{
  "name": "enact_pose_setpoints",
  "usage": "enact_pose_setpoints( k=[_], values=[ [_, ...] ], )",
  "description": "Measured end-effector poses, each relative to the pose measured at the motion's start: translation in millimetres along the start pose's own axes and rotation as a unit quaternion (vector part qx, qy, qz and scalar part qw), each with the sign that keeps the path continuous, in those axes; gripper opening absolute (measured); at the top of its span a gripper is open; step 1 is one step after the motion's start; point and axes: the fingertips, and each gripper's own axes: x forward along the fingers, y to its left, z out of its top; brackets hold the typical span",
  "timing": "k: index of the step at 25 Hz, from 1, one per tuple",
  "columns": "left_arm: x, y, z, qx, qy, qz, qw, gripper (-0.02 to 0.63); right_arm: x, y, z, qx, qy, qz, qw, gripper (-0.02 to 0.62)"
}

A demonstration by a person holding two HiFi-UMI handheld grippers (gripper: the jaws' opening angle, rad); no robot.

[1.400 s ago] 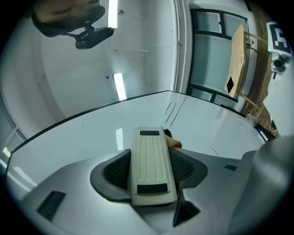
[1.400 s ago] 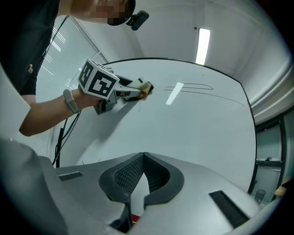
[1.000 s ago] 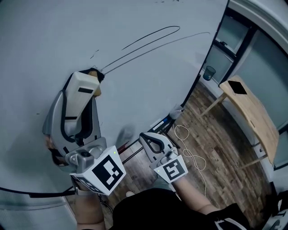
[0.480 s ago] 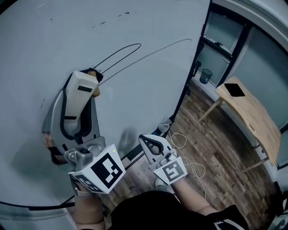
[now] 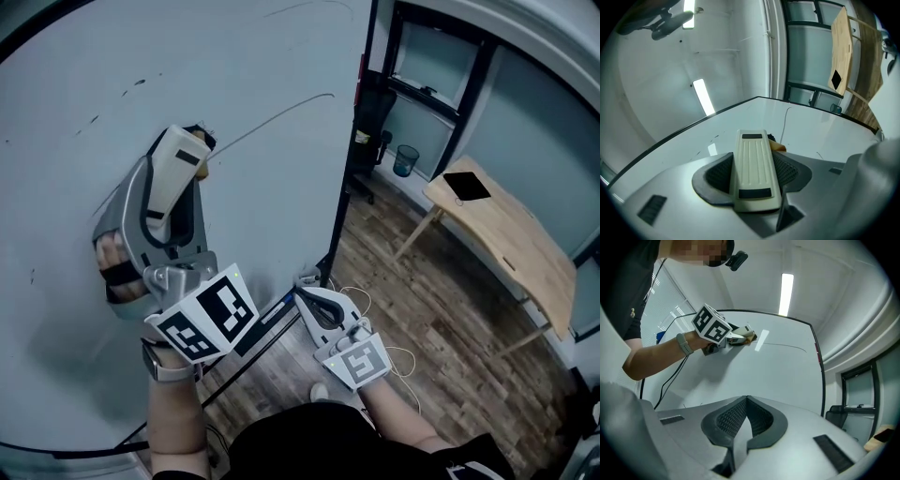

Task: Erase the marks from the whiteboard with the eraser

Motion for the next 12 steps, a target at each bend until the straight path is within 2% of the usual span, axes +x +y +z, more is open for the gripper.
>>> enact_pose_setpoints(
  k=[6,12],
  values=[
    [25.7,-21.6,25.2,0.009,-0.002,-0.001,1.0000,0.264,-22.7,-34.2,-6.6,0.002,0.006,-0.024,1.000,0.027],
    [21.3,-13.6,26.1,-0.006,-0.011,0.006,0.9999,0.264,-23.4,-31.9,-8.3,0.008,0.004,-0.016,1.000,0.027]
  ],
)
